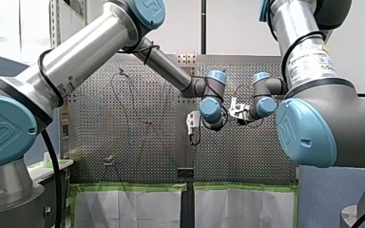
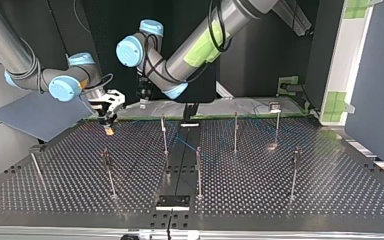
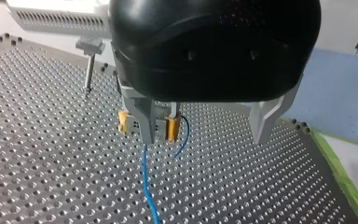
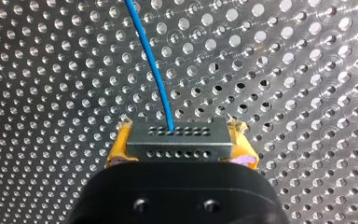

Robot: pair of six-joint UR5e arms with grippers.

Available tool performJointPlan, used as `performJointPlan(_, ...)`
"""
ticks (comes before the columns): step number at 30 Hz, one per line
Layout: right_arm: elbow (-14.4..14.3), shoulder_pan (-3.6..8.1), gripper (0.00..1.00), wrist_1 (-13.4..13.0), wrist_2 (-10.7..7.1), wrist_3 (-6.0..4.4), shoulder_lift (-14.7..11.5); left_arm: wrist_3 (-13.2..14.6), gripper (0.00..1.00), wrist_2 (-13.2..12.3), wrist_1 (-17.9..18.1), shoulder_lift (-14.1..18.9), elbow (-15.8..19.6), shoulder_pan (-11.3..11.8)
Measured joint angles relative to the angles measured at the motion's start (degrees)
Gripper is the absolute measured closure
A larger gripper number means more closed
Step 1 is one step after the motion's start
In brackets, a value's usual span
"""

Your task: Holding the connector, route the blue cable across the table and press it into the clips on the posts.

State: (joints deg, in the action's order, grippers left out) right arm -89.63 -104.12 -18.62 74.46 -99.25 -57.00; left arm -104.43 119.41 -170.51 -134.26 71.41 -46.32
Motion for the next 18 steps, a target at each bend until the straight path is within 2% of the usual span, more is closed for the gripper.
performJointPlan(6,0.0,0.0,1.0,0.0,-0.01,-0.05,0.0,-0.1,0.0,0.4,0.7,-3.1,-3.3,0.0)
performJointPlan(13,0.0,0.01,1.0,-0.1,-0.01,-0.08,0.0,-0.7,0.0,1.4,1.6,-3.8,-6.8,-0.3)
performJointPlan(18,0.0,0.01,1.0,-0.1,-0.01,-0.08,0.0,-1.1,0.0,3.2,1.8,-3.8,-7.7,-0.4)
